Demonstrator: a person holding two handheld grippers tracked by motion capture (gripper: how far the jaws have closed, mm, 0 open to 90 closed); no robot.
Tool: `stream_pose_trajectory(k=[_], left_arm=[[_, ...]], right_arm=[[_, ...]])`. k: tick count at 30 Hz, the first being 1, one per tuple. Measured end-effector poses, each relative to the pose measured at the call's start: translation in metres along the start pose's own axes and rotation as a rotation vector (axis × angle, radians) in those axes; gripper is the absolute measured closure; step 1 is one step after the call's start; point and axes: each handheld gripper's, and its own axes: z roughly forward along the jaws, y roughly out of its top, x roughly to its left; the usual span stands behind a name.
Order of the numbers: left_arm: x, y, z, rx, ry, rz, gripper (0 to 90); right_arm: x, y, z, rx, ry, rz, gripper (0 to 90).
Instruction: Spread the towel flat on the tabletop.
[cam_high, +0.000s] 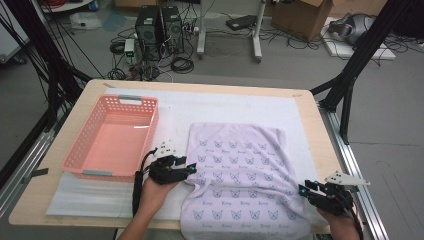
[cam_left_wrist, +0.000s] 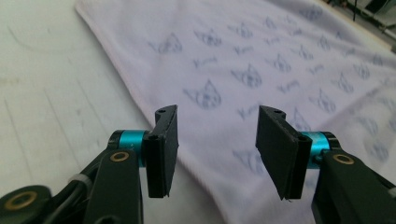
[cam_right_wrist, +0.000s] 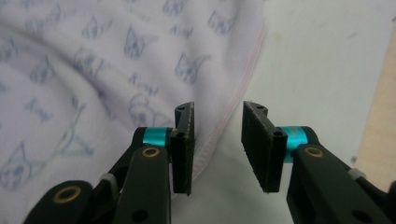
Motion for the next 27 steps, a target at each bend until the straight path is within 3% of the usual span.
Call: stream_pose_trajectory(k=[2,4,9,12,14,17,22,25,26,27], left_arm=[[0.003,0.009,0.008,0.001,0.002,0.011,45.8],[0.007,0.014,0.015,-0.039,0.002,0.027,45.9],[0.016,0.029,0.032,-0.039,0.006,0.046,46.3],[0.021,0.035,0.039,-0.012,0.022,0.041,46.8],[0.024,0.035,0.043,-0.018,0.032,0.032,47.0],[0.026,0.033,0.048,0.007,0.043,0.023,47.6],[0.029,0.033,0.05,0.013,0.072,0.014,47.5],[0.032,0.035,0.052,0.037,0.092,0.01,47.0],[0.032,0.037,0.052,0.046,0.1,0.014,46.5],[0.032,0.038,0.052,0.048,0.11,0.02,46.3]], right_arm=[[-0.003,0.004,0.002,-0.013,-0.005,0.001,60.1],[-0.009,0.014,0.008,-0.03,-0.012,0.013,60.2],[-0.024,0.043,0.035,-0.038,-0.022,-0.001,60.2],[-0.032,0.059,0.055,-0.024,-0.036,-0.009,60.2],[-0.038,0.068,0.069,-0.011,-0.057,-0.016,60.1],[-0.046,0.08,0.092,0.001,-0.064,0.014,59.6],[-0.052,0.1,0.121,-0.004,-0.05,0.051,60.3],[-0.051,0.103,0.136,0.045,-0.081,0.042,79.7],[-0.053,0.105,0.137,0.036,-0.135,0.0,86.4],[-0.055,0.106,0.135,0.04,-0.205,-0.014,86.7]])
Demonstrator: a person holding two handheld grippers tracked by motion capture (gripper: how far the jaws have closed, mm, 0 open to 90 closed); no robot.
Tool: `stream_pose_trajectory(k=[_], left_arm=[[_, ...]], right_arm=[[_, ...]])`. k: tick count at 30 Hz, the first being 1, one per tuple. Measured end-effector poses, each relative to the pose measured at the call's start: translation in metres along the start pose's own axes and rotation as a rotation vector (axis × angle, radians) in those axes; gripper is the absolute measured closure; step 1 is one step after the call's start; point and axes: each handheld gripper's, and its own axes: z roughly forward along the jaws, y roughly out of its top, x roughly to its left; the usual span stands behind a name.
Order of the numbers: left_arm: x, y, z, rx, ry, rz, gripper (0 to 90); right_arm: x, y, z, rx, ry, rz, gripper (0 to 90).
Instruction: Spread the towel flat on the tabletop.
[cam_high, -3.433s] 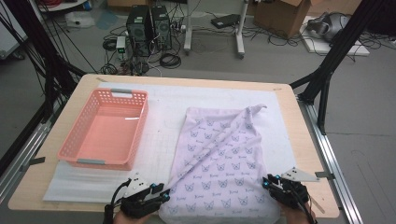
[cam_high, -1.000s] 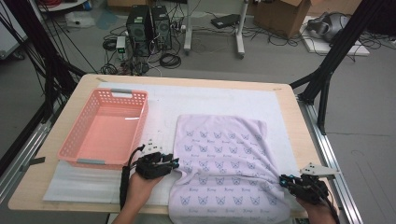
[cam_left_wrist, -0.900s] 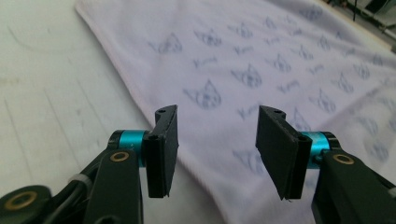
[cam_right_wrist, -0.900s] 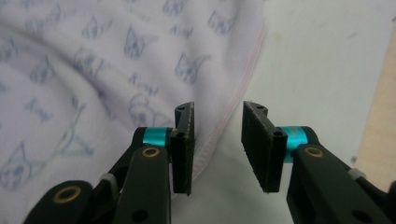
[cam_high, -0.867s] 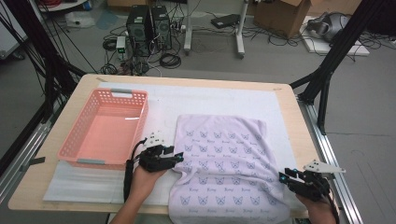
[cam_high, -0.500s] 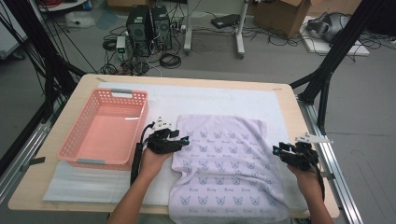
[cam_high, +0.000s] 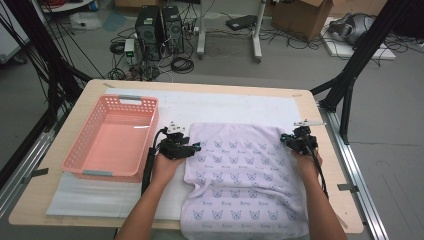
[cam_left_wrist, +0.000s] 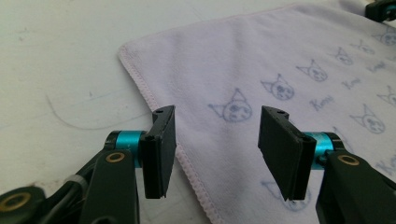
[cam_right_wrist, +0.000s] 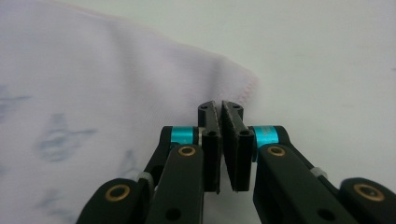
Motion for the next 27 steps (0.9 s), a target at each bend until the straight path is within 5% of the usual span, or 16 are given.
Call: stream_pose_trajectory(k=[1,5,9,12,13,15,16,18,21,24,27], left_arm=[[0.0,0.002,0.001,0.005,0.01,0.002,45.7],[0.004,0.006,0.005,0.028,0.06,-0.008,44.0],[0.005,0.004,0.015,0.061,0.07,-0.01,42.1],[-0.002,0.003,0.02,0.074,0.125,0.069,43.1],[-0.005,0.003,0.02,0.075,0.14,0.118,49.8],[-0.009,0.004,0.022,0.068,0.115,0.146,78.0],[-0.012,0.005,0.024,0.075,0.138,0.173,86.5],[-0.007,0.012,0.026,0.083,0.176,0.116,87.3],[0.009,0.016,0.02,0.027,0.223,0.0,87.4],[0.012,0.013,0.019,0.021,0.182,-0.016,83.5],[0.01,0.012,0.014,-0.007,0.096,-0.072,52.7]], right_arm=[[-0.003,0.0,-0.001,-0.005,-0.037,0.001,86.7],[-0.008,-0.002,-0.005,-0.03,-0.05,0.046,85.7],[-0.003,-0.001,-0.012,-0.055,0.025,0.036,72.9],[-0.002,-0.004,-0.021,-0.07,0.054,0.025,67.1],[-0.002,-0.005,-0.023,-0.068,0.072,0.025,66.1],[-0.003,-0.007,-0.026,-0.058,0.078,0.023,65.2],[-0.004,-0.008,-0.026,-0.052,0.085,0.022,65.0],[-0.005,-0.01,-0.027,-0.05,0.093,0.028,65.0],[-0.003,-0.013,-0.03,-0.044,0.107,0.032,64.8],[-0.001,-0.019,-0.034,-0.031,0.142,0.027,61.1],[0.001,-0.026,-0.038,-0.034,0.197,0.029,57.6]])
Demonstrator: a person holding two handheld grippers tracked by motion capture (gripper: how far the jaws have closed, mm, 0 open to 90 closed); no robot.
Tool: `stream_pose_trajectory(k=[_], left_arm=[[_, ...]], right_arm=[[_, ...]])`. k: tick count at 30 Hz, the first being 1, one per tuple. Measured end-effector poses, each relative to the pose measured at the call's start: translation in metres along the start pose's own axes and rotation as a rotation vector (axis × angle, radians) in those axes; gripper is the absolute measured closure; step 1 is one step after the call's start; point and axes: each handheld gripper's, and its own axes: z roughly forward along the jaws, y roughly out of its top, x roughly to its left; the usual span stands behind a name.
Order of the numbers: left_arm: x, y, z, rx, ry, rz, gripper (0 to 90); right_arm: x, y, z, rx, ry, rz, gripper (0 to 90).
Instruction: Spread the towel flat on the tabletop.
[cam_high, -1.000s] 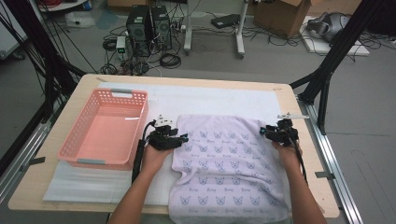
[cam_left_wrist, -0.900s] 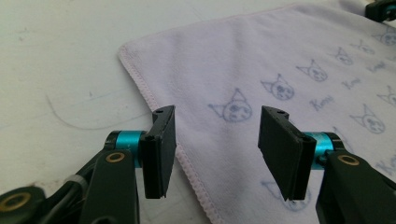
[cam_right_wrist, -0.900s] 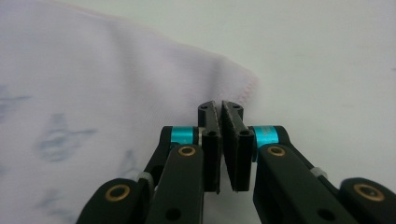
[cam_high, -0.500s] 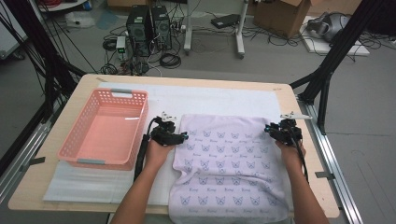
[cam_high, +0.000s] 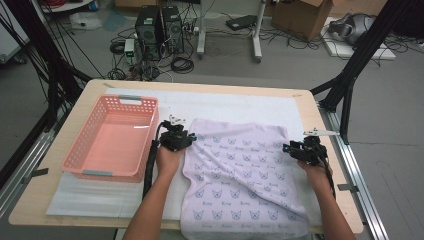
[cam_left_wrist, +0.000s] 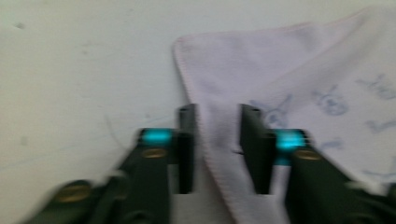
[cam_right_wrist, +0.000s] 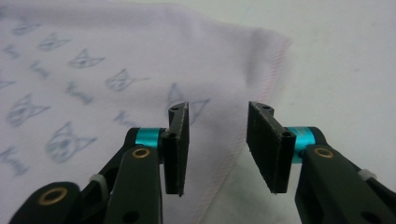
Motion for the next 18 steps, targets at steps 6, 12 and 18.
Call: stream_pose_trajectory(k=[6,12,18], left_arm=[[-0.011,-0.012,-0.017,-0.009,-0.091,0.023,40.4],[-0.021,-0.022,-0.033,-0.001,-0.135,0.058,36.5],[-0.028,-0.034,-0.046,0.01,-0.15,0.074,35.4]], right_arm=[[0.006,-0.013,-0.016,-0.016,0.029,-0.025,55.6],[0.015,-0.027,-0.031,-0.015,0.052,-0.057,54.2],[0.018,-0.039,-0.042,-0.017,0.056,-0.056,53.7]])
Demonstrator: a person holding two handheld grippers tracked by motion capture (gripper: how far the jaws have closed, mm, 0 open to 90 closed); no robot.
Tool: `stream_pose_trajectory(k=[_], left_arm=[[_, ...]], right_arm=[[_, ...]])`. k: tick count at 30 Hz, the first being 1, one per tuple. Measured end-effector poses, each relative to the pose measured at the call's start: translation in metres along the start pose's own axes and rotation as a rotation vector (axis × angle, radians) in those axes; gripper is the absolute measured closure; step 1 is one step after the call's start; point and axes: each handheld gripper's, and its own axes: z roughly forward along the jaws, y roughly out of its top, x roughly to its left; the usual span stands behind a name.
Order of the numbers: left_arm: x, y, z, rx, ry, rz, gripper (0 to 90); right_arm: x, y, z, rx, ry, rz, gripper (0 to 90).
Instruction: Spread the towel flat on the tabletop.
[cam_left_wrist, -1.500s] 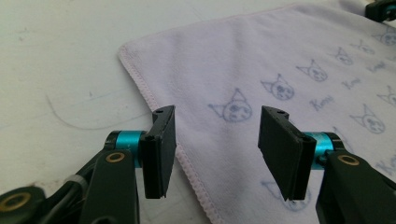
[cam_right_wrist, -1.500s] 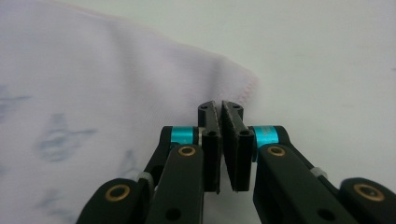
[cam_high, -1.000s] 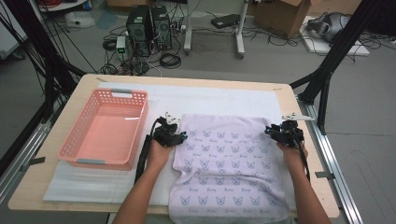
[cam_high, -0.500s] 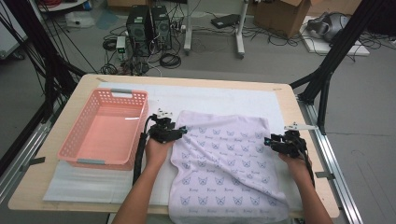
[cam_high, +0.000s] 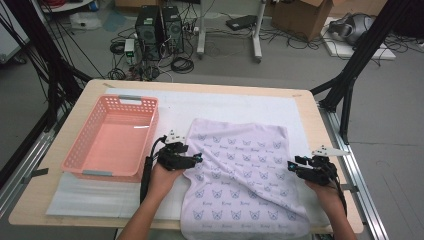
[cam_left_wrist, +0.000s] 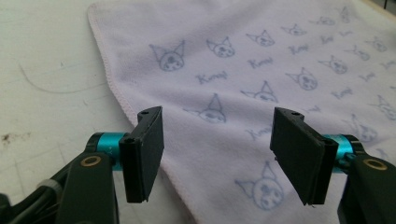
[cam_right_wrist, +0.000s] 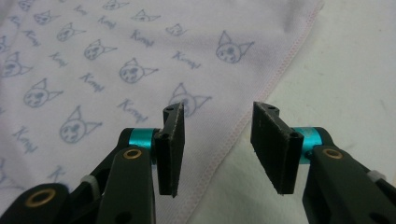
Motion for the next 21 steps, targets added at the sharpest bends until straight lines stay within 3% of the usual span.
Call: stream_pose_trajectory(k=[2,5,7,8,9,10,11,12,13,14,16,21], left_arm=[[-0.003,-0.007,-0.002,0.008,0.007,0.011,35.7],[-0.003,-0.017,-0.002,0.035,0.003,-0.006,35.7],[-0.007,-0.022,-0.003,0.029,0.009,0.021,36.6],[-0.01,-0.022,-0.002,0.044,0.006,0.042,43.7],[-0.013,-0.022,-0.002,0.052,0.043,0.066,50.6],[-0.015,-0.021,-0.002,0.059,0.061,0.084,64.7],[-0.013,-0.02,-0.001,0.065,0.059,0.082,84.9],[-0.011,-0.018,0.0,0.071,0.054,0.046,87.0],[-0.008,-0.015,0.001,0.077,0.064,0.036,87.6],[-0.005,-0.012,0.002,0.077,0.086,0.028,87.9],[0.002,-0.008,0.005,0.032,0.119,-0.016,88.1],[0.012,0.002,0.017,0.034,0.132,-0.042,88.2]], right_arm=[[0.003,-0.002,-0.003,0.007,0.004,-0.006,53.4],[0.01,-0.006,-0.008,0.021,0.015,-0.019,52.5],[0.014,-0.008,-0.008,0.043,0.012,-0.04,52.0],[0.016,-0.009,-0.007,0.057,0.005,-0.06,52.3],[0.017,-0.01,-0.006,0.076,-0.004,-0.07,54.3],[0.018,-0.01,-0.003,0.098,-0.01,-0.081,59.0],[0.019,-0.011,0.0,0.099,-0.015,-0.101,66.7],[0.019,-0.009,0.0,0.099,0.001,-0.106,83.0],[0.018,-0.006,0.003,0.1,0.008,-0.102,85.5],[0.017,-0.004,0.007,0.094,0.006,-0.094,86.5],[0.011,0.003,0.016,0.076,-0.017,-0.073,87.1],[-0.002,0.018,0.037,0.04,-0.127,-0.074,87.5]])
